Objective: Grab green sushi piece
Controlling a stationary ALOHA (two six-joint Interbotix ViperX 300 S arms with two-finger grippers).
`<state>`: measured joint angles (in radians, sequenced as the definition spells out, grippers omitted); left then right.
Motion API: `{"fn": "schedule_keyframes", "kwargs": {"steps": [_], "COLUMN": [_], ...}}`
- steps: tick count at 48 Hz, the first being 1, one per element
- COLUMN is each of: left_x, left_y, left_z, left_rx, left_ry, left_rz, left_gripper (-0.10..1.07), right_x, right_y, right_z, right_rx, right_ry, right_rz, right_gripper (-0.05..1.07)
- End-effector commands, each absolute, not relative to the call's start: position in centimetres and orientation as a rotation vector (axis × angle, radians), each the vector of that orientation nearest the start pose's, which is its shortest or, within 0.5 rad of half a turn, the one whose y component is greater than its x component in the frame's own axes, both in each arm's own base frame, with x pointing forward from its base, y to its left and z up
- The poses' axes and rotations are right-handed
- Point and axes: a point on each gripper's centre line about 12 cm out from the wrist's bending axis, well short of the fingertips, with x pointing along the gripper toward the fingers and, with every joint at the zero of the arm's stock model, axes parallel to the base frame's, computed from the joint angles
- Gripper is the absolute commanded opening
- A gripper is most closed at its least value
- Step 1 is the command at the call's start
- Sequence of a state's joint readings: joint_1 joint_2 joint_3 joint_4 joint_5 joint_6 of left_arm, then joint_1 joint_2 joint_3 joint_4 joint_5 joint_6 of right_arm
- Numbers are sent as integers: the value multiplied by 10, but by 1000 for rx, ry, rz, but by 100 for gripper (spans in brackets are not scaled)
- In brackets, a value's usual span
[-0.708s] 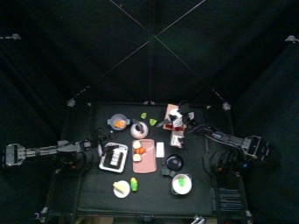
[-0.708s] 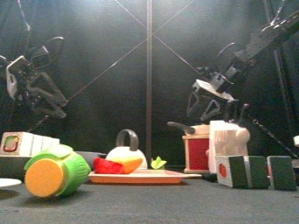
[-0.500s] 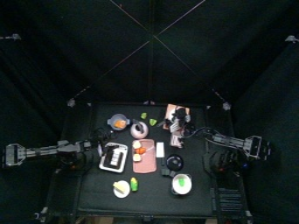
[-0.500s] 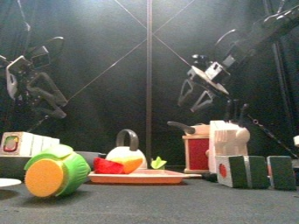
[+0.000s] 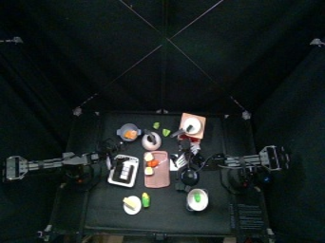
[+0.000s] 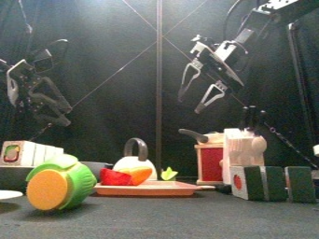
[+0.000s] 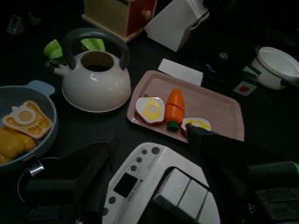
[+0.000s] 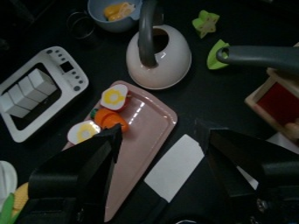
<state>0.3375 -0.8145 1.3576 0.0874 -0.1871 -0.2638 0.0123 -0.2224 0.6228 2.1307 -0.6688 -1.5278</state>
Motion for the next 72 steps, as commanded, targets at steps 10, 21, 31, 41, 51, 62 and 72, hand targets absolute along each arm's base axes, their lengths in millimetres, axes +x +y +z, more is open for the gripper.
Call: {"fn": "schedule_keyframes", "kwargs": {"steps": [10,21,31,41,51,62,72], "left_x": [183,183,183,183,183,183,183], "left_y": [64,64,64,64,64,64,64], "left_z": [186,186,186,186,186,186,186], "left_rx": [-237,-237,-237,-237,-237,-237,-237], "left_ry": [300,301,301,300,300,301,301], "left_rz": [356,356,356,356,356,356,356], "left_gripper": [96,96,96,96,96,96,96], "right_x": [355,361,353,345,347,352,352], "right_y": [-37,-12,16,49,65,70,70], "right_z": [260,247,232,214,194,165,151], "right_rx": [422,293,191,69,47,18,33], "right_ry": [658,815,926,988,1024,1099,1145], "right_rz": [-709,-555,-408,-256,-207,-213,-229], "right_gripper": [97,97,97,97,97,97,97]}}
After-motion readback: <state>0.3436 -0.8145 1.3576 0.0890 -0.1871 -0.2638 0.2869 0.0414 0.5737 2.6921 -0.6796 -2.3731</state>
